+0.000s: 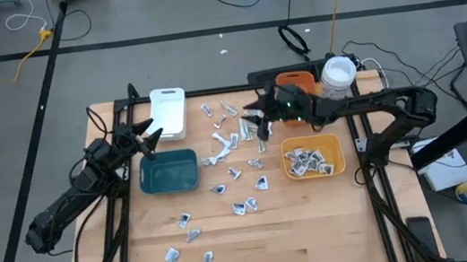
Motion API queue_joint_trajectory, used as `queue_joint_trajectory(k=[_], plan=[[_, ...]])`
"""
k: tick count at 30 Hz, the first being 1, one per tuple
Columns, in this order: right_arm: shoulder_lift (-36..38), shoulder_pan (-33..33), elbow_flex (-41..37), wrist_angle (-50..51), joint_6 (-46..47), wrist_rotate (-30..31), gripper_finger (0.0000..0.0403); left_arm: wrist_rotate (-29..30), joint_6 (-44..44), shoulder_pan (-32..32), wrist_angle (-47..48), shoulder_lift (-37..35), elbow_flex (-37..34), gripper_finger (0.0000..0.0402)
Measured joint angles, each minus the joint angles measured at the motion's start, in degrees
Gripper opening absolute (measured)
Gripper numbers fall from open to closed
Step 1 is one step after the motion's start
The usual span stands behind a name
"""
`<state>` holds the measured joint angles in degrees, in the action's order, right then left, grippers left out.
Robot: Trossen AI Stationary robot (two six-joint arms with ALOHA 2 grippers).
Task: Pick & Place First Aid Supplies
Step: Put the antibiotic ointment into the orange bin
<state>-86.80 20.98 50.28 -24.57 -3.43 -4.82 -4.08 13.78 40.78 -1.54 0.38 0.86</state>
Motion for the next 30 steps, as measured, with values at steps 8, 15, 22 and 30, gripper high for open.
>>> queue_joint_trajectory(k=[8, 15, 22, 30], plan=[[0.02, -4.09, -5.36, -10.72, 0.89, 0.14, 0.0144, -1.09, 7.52, 0.02, -0.11, -0.01, 0.00, 0.0305], [0.02, -4.05, -5.36, -11.69, 3.81, 0.26, 0.0145, -5.44, 11.84, -0.06, -0.17, 0.01, 0.21, 0.0305], [0.02, -4.08, -5.33, -14.51, 4.20, 0.26, 0.0144, -10.01, 13.97, -0.09, -0.09, 3.48, 0.43, 0.0305], [0.02, -2.70, -5.31, -17.34, 6.02, 0.45, 0.0142, -7.88, 12.08, -1.37, 6.36, 15.77, 10.59, 0.0295]])
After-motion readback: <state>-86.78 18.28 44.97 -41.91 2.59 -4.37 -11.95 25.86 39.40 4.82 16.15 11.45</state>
